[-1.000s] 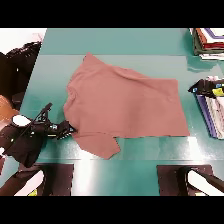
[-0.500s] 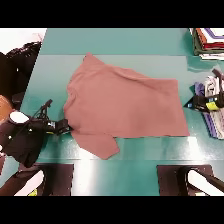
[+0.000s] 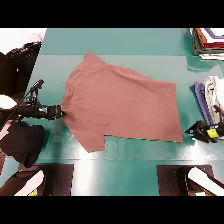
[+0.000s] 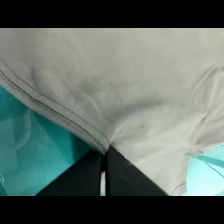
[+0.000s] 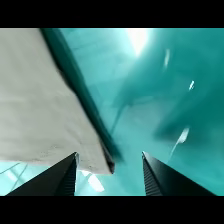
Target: Fold the shirts.
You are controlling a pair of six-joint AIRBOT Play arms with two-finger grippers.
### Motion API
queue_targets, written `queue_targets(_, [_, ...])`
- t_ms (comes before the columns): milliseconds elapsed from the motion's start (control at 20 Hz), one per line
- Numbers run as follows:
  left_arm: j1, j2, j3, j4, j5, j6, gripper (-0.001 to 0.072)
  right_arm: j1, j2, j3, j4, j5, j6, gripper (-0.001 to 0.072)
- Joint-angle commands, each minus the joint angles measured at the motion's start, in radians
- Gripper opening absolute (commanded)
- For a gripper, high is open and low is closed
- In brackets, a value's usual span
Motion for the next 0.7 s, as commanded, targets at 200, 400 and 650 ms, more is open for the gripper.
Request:
queue_targets(200, [0.0, -0.001, 0.013, 0.006, 0.002, -0.005, 0.0022, 0.029, 0.0, -0.111, 0.07, -0.036, -0.035, 0.0449])
queue_targets(400, [0.0, -0.001, 0.013, 0.005, -0.034, -0.005, 0.0021, 0.163, 0.0, -0.11, 0.07, -0.043, -0.035, 0.0298])
queue_targets(650, [0.001, 0.053, 0.032, 0.007, -0.066, -0.02, 0.002, 0.269, 0.075, -0.076, 0.071, -0.038, -0.034, 0.0015])
